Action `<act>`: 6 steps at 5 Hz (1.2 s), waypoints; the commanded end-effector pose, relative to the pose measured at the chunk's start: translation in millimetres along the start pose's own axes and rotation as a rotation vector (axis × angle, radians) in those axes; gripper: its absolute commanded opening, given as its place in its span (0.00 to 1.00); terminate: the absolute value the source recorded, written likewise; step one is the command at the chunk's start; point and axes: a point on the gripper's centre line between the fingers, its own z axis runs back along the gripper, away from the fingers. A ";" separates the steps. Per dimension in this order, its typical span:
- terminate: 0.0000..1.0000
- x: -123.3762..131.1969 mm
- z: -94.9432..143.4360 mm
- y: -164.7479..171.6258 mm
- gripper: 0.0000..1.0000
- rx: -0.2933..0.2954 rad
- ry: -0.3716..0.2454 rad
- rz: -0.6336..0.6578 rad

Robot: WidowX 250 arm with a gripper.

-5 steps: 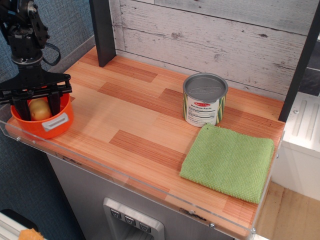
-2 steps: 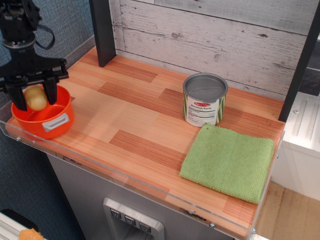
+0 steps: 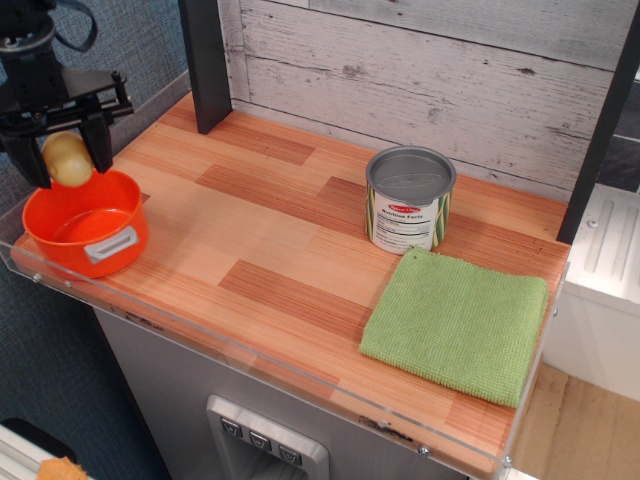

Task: Put the potato on the edge of the table

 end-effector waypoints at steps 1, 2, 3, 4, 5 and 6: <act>0.00 10.1 16.5 -56.1 0.00 -0.113 -0.038 -0.167; 0.00 9.6 6.0 -86.0 0.00 -0.150 -0.040 -0.253; 0.00 10.4 -12.2 -111.1 0.00 -0.172 -0.039 -0.334; 0.00 8.7 -34.2 -133.3 0.00 -0.178 -0.006 -0.407; 0.00 8.4 -47.7 -148.4 0.00 -0.182 -0.020 -0.439; 0.00 13.8 -48.5 -152.7 0.00 -0.199 -0.018 -0.432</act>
